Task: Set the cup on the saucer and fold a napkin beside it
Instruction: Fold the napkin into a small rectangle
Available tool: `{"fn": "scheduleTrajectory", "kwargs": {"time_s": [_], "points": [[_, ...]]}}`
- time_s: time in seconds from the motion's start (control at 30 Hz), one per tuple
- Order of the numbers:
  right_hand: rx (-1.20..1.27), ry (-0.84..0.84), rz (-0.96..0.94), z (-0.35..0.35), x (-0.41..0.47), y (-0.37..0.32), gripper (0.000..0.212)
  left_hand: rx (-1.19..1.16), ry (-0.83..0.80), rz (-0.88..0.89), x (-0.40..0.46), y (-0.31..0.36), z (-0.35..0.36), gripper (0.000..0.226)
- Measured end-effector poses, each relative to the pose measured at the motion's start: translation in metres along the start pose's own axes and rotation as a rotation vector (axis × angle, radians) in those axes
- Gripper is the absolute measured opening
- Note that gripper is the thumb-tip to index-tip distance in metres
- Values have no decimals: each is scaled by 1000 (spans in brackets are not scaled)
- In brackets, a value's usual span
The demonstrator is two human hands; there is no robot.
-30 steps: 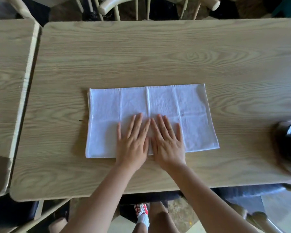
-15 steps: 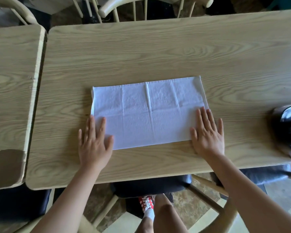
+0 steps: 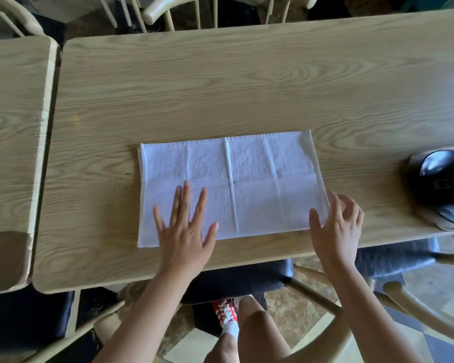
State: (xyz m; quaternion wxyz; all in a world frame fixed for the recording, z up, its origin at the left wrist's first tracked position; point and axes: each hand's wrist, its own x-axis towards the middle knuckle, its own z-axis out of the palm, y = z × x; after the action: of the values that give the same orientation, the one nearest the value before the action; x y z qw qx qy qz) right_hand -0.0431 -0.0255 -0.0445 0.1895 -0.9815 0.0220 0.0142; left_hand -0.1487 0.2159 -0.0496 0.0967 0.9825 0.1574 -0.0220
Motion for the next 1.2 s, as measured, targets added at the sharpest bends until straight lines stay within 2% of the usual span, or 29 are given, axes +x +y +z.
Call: {"fn": "scheduleTrajectory", "kwargs": {"time_s": [0.13,0.23,0.4,0.57,0.67,0.73,0.8,0.87,0.9,0.97,1.03,1.13,1.2], "points": [[3,-78,116,-7,7,-1,41,-14,-115,169,-3,47,20,63],[100,-160,148,-14,12,-4,39,2,-133,160,-4,56,27,62],[219,-205,313,-25,27,0,27,6,-100,168,-4,56,29,62],[375,-179,374,-30,32,3,15,-24,-120,140,-10,62,28,63],[482,-161,345,-33,30,-6,9,-40,-135,113,-15,66,26,63],[532,-176,284,-36,26,-18,12,-196,-118,76,-18,69,22,62],[554,-217,202,-40,20,-33,17,-564,-25,-47,-18,71,11,56],[553,-269,113,-42,11,-51,17,-980,85,-272,-9,72,-11,43],[552,-289,69,-43,6,-60,16,-1148,84,-376,4,72,-23,35],[548,-323,-8,-45,-3,-77,13,-1385,-26,-481,41,68,-44,23],[545,-356,-74,-45,-11,-94,9,-1473,-146,-512,79,59,-60,18],[519,-421,-137,-38,-23,-116,10,-1316,-168,-447,107,43,-66,7],[481,-496,-149,-31,-30,-125,8,-1252,-194,-476,107,33,-61,10]]}}
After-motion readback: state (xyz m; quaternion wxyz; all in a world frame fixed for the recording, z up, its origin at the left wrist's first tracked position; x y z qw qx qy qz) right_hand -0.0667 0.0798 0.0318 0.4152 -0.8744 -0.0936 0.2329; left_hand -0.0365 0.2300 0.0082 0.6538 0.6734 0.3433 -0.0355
